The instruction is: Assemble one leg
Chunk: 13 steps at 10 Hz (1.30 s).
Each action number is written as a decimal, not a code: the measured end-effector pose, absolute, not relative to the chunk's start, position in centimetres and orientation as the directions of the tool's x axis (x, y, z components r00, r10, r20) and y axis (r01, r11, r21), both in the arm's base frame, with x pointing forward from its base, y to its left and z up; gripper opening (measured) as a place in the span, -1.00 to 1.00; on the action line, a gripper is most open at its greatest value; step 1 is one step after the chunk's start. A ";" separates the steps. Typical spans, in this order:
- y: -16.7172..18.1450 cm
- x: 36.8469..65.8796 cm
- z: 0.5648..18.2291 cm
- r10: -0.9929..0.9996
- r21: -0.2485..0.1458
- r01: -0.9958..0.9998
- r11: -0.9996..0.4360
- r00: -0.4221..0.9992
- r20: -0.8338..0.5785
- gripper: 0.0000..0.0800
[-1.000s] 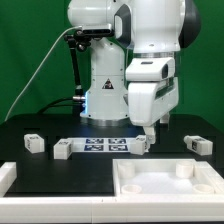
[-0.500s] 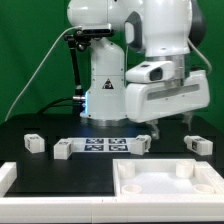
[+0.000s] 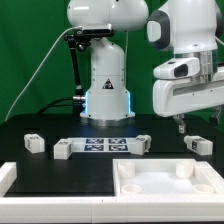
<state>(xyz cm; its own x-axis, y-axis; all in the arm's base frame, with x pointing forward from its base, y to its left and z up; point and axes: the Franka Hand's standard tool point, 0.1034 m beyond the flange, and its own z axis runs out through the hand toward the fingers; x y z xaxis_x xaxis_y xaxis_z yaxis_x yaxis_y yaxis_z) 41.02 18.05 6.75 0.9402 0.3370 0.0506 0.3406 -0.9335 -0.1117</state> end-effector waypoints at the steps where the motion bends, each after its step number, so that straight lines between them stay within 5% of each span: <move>1: 18.0 40.9 6.7 0.339 -0.113 0.340 -0.934 0.940 0.023 0.62; 4: 18.2 39.8 6.7 0.335 -0.118 0.321 -0.940 0.933 -0.132 0.62; 6: 19.7 37.6 5.6 0.306 -0.040 0.306 -0.951 0.915 -0.264 0.62; 13: 20.0 34.8 3.3 0.240 -0.044 0.322 -0.946 0.599 -0.764 0.62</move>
Offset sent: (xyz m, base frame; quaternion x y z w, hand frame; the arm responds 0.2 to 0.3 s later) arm 0.0000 0.0000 0.0000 0.0000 -0.2377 0.0000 0.9713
